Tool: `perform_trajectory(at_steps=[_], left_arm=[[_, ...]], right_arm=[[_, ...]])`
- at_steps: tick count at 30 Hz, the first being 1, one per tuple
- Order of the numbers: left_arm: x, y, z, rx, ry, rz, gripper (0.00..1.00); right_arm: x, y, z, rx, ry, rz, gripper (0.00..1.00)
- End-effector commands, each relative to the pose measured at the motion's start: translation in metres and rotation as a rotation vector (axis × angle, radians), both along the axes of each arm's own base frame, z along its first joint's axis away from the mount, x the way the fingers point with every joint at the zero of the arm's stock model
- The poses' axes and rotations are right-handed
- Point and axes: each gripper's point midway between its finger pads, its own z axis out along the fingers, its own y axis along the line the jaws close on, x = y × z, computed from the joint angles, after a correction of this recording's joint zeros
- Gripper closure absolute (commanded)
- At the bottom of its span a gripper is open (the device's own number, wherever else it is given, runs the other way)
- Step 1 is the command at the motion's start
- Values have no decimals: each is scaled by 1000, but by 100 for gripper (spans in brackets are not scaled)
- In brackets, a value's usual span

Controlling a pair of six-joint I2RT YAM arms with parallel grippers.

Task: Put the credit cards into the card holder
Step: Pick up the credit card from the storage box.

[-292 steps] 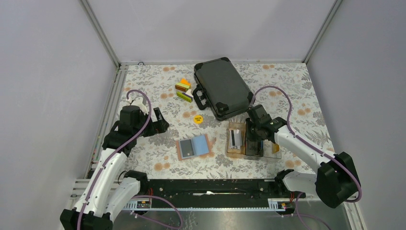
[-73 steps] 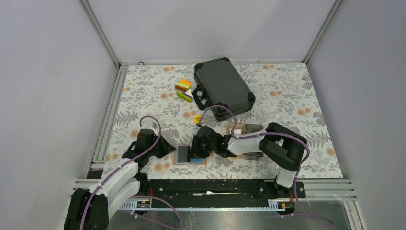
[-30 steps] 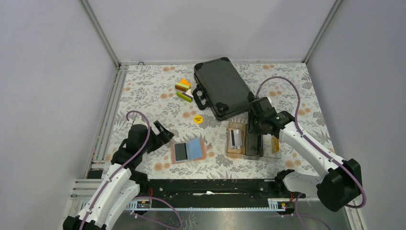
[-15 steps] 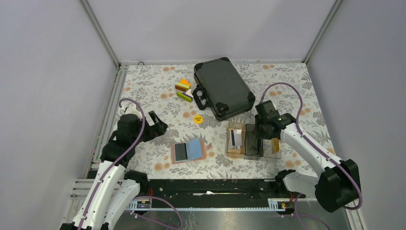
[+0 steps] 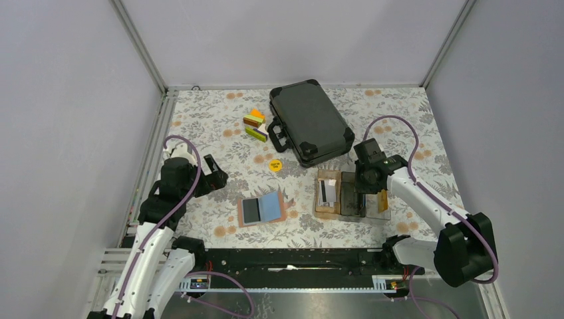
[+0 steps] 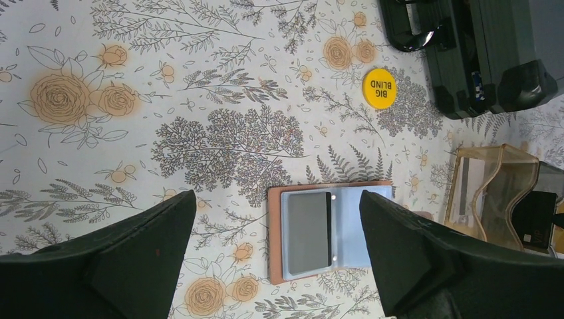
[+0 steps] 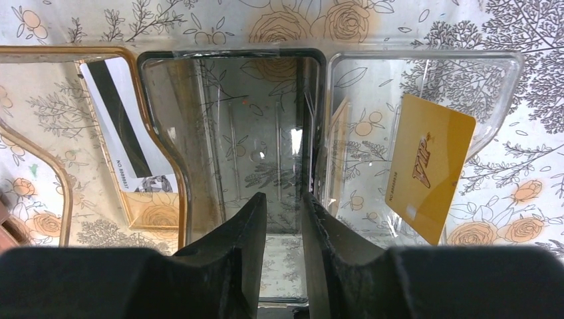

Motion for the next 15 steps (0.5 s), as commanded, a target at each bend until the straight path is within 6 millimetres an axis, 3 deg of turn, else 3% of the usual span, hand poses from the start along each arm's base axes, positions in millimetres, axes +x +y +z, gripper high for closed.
perform_trajectory(at_steps=[1,15], left_arm=[[6,2,13,10,-46,-10,1],[9,2,10,-5,-39,-11,1]], right_arm=[[-2,-11,-2,-44,7,-38,67],[-3,-14,-8,-63,36,-50,66]])
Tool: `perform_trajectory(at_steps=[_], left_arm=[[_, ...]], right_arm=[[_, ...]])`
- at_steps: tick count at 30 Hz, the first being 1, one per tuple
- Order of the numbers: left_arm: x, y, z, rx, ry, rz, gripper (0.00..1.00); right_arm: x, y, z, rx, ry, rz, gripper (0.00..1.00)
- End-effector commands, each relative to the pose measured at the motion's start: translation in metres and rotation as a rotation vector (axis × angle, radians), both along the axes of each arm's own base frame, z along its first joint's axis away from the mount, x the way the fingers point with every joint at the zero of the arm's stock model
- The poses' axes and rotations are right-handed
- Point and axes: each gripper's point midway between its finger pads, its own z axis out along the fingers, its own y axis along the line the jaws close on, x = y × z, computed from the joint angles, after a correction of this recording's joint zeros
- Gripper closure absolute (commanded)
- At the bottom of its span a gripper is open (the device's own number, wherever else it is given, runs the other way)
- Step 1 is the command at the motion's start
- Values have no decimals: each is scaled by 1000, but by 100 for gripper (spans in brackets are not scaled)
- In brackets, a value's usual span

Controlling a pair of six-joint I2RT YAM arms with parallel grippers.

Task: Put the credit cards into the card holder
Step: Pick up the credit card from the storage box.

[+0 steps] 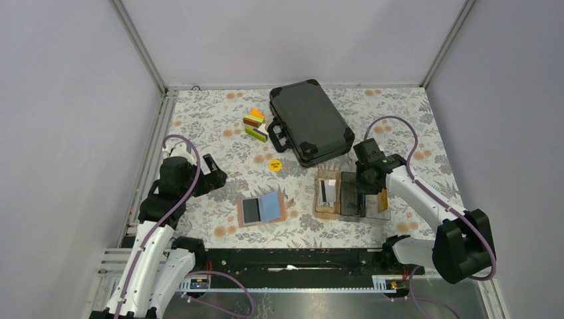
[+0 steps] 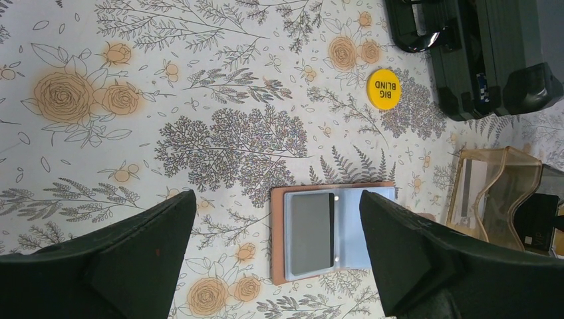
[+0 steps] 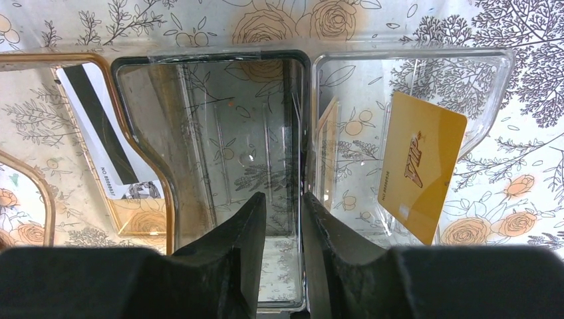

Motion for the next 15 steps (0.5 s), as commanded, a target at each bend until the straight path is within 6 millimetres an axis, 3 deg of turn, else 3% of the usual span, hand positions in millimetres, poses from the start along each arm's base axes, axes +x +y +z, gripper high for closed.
perform_trajectory(at_steps=[1,15], left_arm=[[7,-2,12,-5,-51,-18,1],[8,-1,12,-8,-54,-15,1]], right_arm=[[-3,-8,-3,-34,17,-26,66],[-5,-6,-8,-31,45,-15,69]])
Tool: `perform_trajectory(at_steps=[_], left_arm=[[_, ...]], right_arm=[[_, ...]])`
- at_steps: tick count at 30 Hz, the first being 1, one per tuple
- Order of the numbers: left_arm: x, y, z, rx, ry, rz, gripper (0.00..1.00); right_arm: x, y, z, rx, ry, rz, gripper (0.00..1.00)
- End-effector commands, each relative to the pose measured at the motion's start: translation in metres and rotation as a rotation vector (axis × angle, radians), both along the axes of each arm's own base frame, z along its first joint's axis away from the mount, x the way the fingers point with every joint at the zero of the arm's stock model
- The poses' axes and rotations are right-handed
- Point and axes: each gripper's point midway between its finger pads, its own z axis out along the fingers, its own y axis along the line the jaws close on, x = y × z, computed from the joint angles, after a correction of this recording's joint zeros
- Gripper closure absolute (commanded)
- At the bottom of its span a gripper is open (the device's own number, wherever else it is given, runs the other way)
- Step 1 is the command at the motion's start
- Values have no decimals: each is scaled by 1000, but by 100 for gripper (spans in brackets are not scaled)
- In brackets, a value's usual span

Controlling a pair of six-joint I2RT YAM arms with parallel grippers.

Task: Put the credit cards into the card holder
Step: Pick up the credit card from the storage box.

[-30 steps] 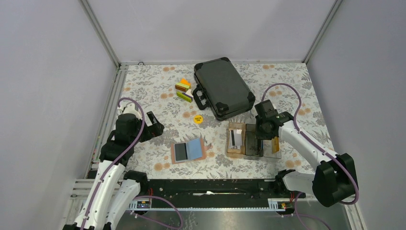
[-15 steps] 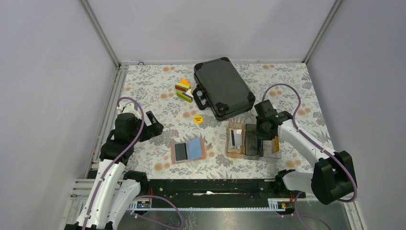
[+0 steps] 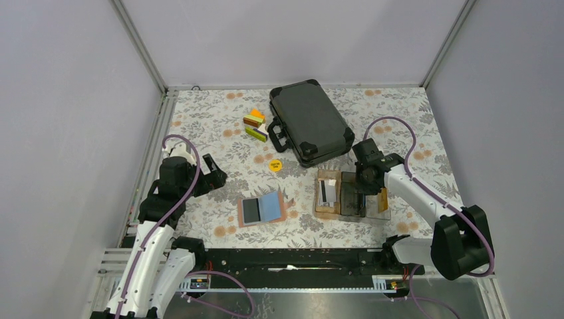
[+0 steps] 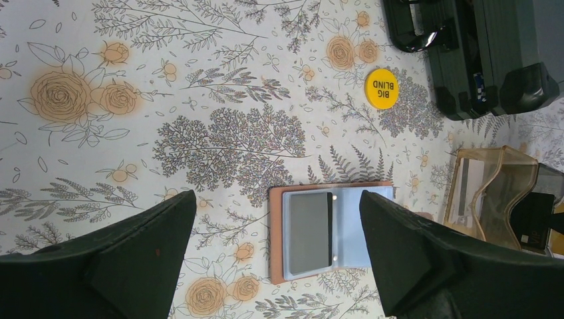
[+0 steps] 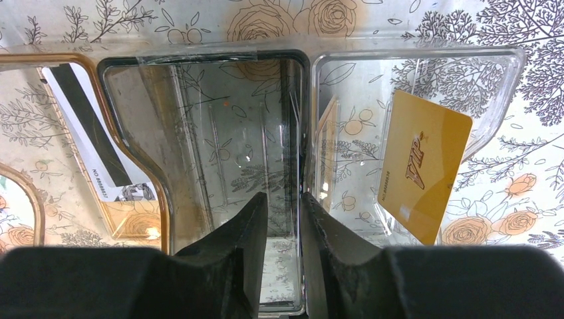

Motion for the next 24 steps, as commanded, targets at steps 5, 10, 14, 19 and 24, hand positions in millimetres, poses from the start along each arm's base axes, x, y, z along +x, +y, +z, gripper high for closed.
perform_trajectory(at_steps=[5,10,14,19,24], left_arm=[[8,1,11,1,-54,-6,1],[9,0,11,-1,-54,-8,1],[9,1,12,0,-55,-7,1],[9,1,11,-1,-54,-6,1],[9,1,11,-1,-53,-8,1]], right_arm=[[-3,-5,0,-15,8,-14,72],[-3,-5,-3,-18,21,-12,72],[-4,-5,-6,-22,34,-9,73],[-4,-4,-7,-22,39,-9,76],[-4,-4,-9,-21,44,-9,80]])
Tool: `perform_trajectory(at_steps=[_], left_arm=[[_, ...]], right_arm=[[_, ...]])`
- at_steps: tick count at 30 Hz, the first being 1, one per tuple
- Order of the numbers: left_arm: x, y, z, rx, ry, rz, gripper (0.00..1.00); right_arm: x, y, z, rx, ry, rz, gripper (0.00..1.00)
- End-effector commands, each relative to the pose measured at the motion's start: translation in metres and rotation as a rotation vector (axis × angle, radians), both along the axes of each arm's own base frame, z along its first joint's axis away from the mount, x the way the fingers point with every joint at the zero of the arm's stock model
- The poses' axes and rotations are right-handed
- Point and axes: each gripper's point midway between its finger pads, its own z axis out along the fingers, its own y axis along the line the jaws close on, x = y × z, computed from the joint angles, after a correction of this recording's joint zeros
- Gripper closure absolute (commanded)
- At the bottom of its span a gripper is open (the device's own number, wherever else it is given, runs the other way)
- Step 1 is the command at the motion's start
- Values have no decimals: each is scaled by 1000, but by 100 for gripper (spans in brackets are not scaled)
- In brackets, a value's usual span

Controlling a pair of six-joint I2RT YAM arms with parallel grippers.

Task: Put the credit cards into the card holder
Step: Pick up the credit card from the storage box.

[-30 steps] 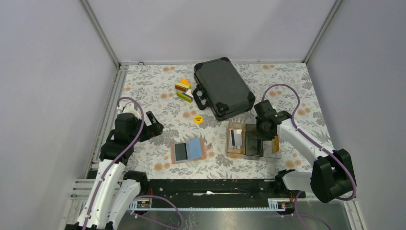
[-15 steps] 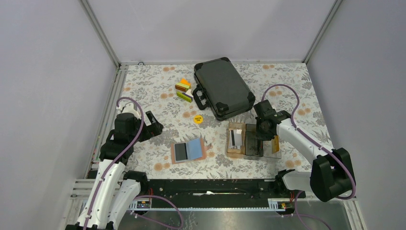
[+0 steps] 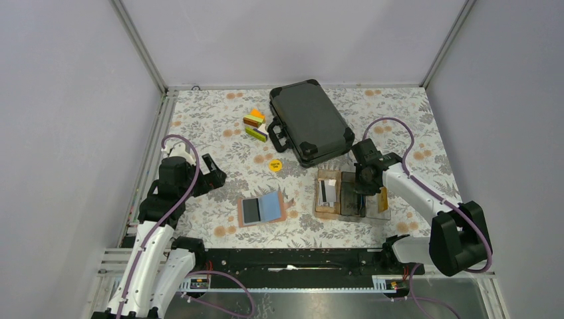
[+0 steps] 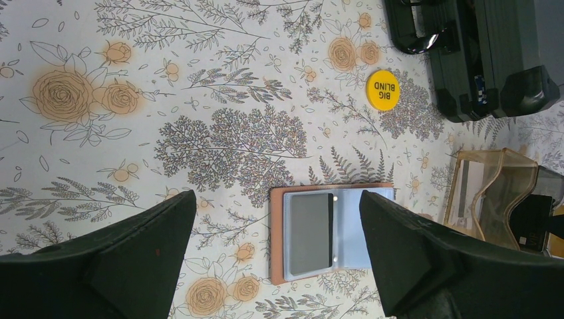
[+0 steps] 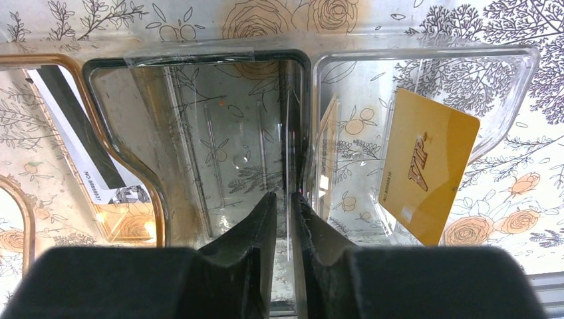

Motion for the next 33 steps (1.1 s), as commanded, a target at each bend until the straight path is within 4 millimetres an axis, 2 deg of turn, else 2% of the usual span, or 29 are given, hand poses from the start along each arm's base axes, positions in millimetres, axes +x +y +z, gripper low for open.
perform_trajectory(at_steps=[1,7,18,24,28,33], left_arm=[[9,0,11,3,-55,-13,1],[9,0,11,1,-55,-12,1],[9,0,12,-4,-58,-12,1],[10,1,13,-5,-63,-9,1],[10,2,15,-4,-73,-7,1],[8,-4,21,-21,-100,-39,1]], right_arm=[[-3,-4,-3,-14,19,-10,81],[-2,-4,0,-11,4,-11,89],[-2,-2,-4,-8,18,-8,91],[0,-2,2,3,-6,-8,100],[2,-1,20,19,-48,-11,100],[10,7,62,85,-152,-4,100]])
